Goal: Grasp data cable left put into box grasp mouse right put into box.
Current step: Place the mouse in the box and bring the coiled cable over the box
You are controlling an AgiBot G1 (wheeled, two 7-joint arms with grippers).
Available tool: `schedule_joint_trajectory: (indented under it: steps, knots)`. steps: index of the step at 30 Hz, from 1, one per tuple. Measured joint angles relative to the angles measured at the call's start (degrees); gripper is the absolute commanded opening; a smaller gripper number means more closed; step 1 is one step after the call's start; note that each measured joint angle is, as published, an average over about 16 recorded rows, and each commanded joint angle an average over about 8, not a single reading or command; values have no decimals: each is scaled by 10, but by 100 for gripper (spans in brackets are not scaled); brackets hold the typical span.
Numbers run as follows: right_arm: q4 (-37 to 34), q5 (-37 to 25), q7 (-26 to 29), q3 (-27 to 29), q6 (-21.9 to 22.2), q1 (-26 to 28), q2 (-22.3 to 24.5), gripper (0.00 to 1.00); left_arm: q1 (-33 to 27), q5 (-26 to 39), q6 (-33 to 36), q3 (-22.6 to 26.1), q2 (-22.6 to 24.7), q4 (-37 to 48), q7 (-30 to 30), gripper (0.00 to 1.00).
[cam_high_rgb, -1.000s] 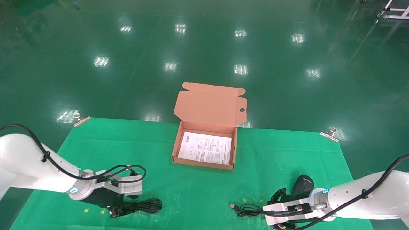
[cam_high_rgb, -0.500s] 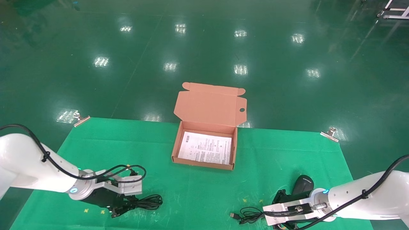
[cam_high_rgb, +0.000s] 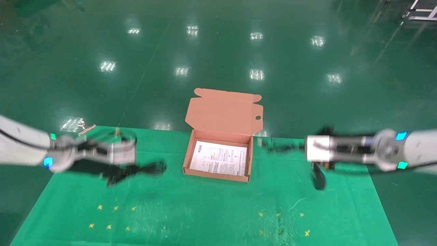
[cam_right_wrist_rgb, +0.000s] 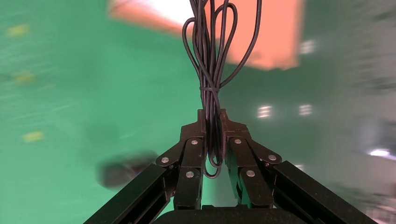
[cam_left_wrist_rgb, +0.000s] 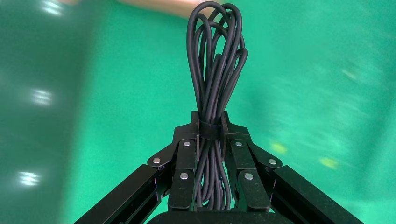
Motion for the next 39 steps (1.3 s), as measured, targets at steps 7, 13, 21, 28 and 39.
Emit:
schedule_joint_trajectory:
  steps: [7,13,21,28,39]
  knots:
    - [-10,4,-7,20,35,66,-51,0,-27,2,-36,-20,-10,-81,-32,0]
    - [-88,19,-58,29,69,119,-130,0,-44,14,-67,-29,-7,-124,-57,0]
    - [-212,54,-155,42,100,171,-217,0,-58,34,-91,-33,-6,-152,-78,0]
    - [-271,80,-213,50,106,191,-254,0,-62,51,-101,-32,-12,-162,-87,0]
    - [-296,97,-248,40,115,174,-276,0,-66,120,-114,-19,-26,-150,-124,0]
